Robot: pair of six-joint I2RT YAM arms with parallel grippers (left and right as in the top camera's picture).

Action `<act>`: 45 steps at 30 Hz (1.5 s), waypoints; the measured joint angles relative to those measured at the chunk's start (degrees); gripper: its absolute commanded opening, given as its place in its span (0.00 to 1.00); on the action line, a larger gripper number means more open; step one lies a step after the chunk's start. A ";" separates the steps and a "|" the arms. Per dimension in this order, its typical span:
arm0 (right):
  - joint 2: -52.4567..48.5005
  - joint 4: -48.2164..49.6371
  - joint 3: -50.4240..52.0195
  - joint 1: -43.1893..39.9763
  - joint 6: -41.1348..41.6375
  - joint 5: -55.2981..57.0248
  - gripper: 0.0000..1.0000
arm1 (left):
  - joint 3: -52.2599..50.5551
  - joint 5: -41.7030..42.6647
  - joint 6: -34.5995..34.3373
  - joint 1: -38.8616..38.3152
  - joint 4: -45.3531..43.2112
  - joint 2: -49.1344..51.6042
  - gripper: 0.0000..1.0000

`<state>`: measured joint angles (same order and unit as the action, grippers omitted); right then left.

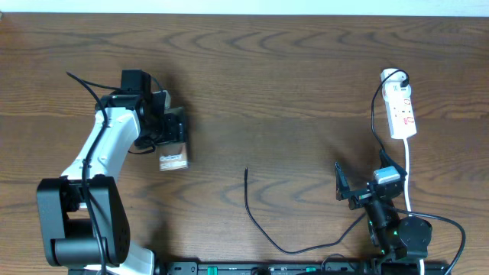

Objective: Plug charger to phone and switch on socket
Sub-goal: 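Lift the phone upright with the left gripper toward table center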

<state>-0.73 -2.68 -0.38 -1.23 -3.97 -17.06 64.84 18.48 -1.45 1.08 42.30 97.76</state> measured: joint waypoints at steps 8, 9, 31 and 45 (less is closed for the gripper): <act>0.00 0.00 0.00 0.00 0.02 0.00 0.99 | 0.00 20.92 -1.95 -0.02 -0.46 0.00 0.07; 0.00 0.00 0.00 0.00 0.02 0.00 0.99 | 0.00 23.65 -2.89 -0.02 -0.90 0.00 0.07; 0.00 0.00 0.00 0.00 0.02 0.00 0.99 | 0.13 57.83 -54.42 -0.07 -26.73 0.00 0.07; 0.00 0.00 0.00 0.00 0.02 0.00 0.99 | 0.13 61.92 -70.53 -0.07 -29.35 0.00 0.07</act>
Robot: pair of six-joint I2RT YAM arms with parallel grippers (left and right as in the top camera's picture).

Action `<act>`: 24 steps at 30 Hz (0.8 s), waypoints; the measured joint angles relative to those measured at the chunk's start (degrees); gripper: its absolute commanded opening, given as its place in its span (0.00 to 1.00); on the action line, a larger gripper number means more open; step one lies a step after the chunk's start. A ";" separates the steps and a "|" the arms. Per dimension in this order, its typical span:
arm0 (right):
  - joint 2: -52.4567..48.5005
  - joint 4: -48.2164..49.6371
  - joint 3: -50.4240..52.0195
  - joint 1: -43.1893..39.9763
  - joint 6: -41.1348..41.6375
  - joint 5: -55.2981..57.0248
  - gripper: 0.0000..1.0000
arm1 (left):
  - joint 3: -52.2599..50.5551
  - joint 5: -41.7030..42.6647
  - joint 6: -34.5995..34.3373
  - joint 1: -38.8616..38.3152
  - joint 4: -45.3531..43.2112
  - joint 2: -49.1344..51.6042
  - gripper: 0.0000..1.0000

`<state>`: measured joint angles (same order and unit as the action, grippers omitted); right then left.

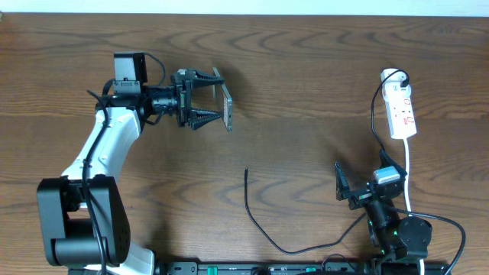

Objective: Plug charger to phone and switch on socket
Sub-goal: 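Lift the phone upright with the left gripper toward table center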

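Note:
My left gripper [219, 99] is shut on the phone [228, 114] and holds it edge-on above the table, left of centre, fingers pointing right. The black charger cable [256, 221] lies on the table, its free tip [246, 171] below and right of the phone, with a clear gap between them. The white socket strip [402, 111] lies at the far right with a plug in its far end. Near the front right, my right gripper [345, 188] stands open with nothing in it.
A white lead [409, 172] runs from the socket strip toward the front edge, past the right arm's base [397, 233]. The left arm's base [72, 229] stands at the front left. The brown wooden table [306, 76] spans the whole view.
My left gripper, then pointing down over the phone at the left, has moved right and turned sideways. The phone is now off the table, held on edge. The right arm and the cable have not moved.

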<state>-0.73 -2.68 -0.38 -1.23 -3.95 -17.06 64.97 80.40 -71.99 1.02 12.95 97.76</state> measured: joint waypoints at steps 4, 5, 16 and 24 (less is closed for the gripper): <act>0.00 0.00 0.00 0.00 0.00 0.00 0.99 | 0.00 0.94 -1.99 0.00 0.00 0.00 0.08; 0.00 0.00 0.00 0.00 0.00 0.00 0.99 | 0.00 1.09 -2.73 0.00 -0.02 0.00 0.08; 0.00 0.00 0.00 0.00 0.00 0.00 0.99 | 0.00 3.04 -9.70 0.04 -0.04 0.00 0.07; 0.00 0.00 0.00 0.00 0.00 0.00 0.99 | 0.00 3.10 -10.75 0.07 -0.04 0.00 0.07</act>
